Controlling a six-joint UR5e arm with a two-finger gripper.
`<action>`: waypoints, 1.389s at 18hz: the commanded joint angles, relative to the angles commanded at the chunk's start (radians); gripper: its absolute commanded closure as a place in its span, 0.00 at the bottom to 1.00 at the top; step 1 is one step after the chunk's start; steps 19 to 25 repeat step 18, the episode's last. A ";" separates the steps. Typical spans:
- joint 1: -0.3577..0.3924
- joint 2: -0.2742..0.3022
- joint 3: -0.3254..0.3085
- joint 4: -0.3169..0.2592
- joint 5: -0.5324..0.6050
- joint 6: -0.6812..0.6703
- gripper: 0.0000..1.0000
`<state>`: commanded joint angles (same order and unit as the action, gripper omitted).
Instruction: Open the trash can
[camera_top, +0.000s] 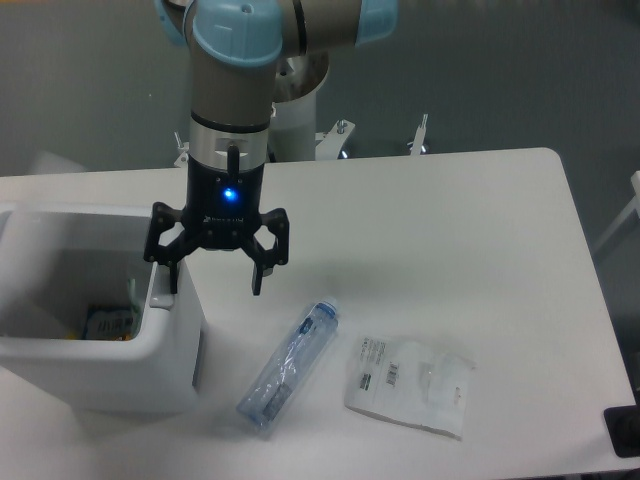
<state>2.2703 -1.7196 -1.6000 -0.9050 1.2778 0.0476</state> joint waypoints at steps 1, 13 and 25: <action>0.000 0.002 0.002 0.000 0.000 -0.002 0.00; 0.166 0.091 0.006 -0.009 0.152 0.138 0.00; 0.202 0.081 -0.020 -0.011 0.257 0.201 0.00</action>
